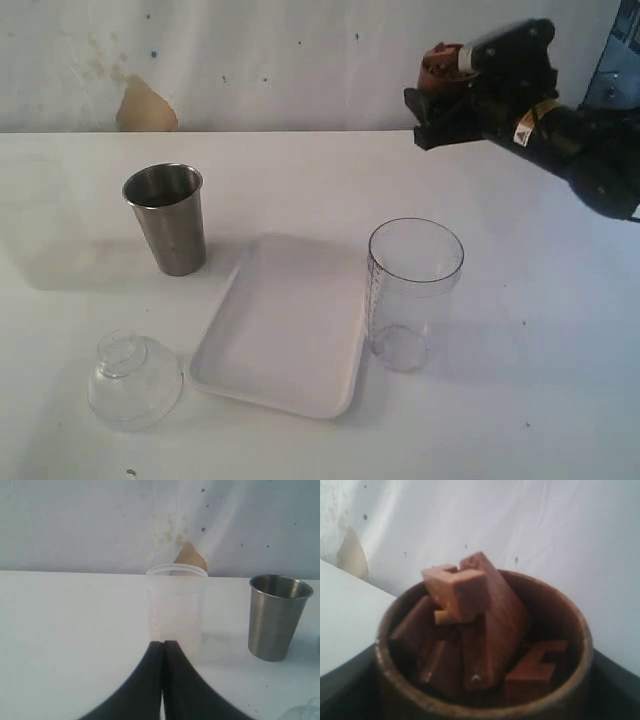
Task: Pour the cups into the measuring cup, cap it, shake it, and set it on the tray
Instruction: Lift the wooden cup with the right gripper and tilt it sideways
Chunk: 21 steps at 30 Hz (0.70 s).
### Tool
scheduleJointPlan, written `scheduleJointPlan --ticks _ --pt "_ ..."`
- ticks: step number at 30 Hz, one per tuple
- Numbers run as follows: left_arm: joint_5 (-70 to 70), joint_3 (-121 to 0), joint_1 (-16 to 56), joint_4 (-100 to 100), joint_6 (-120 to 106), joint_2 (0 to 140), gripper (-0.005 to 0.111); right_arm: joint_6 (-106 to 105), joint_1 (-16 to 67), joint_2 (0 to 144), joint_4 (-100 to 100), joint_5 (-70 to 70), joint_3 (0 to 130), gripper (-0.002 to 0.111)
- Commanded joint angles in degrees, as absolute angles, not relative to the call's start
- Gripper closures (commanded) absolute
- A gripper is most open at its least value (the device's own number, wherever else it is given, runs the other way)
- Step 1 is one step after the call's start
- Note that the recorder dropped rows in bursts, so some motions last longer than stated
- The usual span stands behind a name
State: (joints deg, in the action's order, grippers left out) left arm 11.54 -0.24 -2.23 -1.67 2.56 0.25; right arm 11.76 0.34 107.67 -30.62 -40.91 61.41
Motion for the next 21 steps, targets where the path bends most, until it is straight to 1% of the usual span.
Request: scheduleJointPlan --ticks 1,6,13,17,21 --pt "10.79 0.0 -2.19 -1.1 2.7 0.0 0.107 14.36 -0.14 99.94 -35.48 -35.77 60.57 0.108" --pt "10.79 0.0 -2.19 -1.1 2.7 0.0 0.107 20.52 -0.14 94.0 -46.74 -30.22 60.51 0.108" --pt "10.79 0.0 -2.19 -1.1 2.7 0.0 0.107 40.7 -0.14 87.49 -64.37 -29.08 59.92 0.108" --pt "10.79 0.0 -2.19 -1.1 2.7 0.0 0.107 41.2 -0.44 83.21 -66.14 -30.22 57.0 0.108" --pt "10.79 0.0 -2.19 -1.1 2.7 0.0 0.107 41.33 -2.91 79.91 -69.4 -33.45 53.61 0.108"
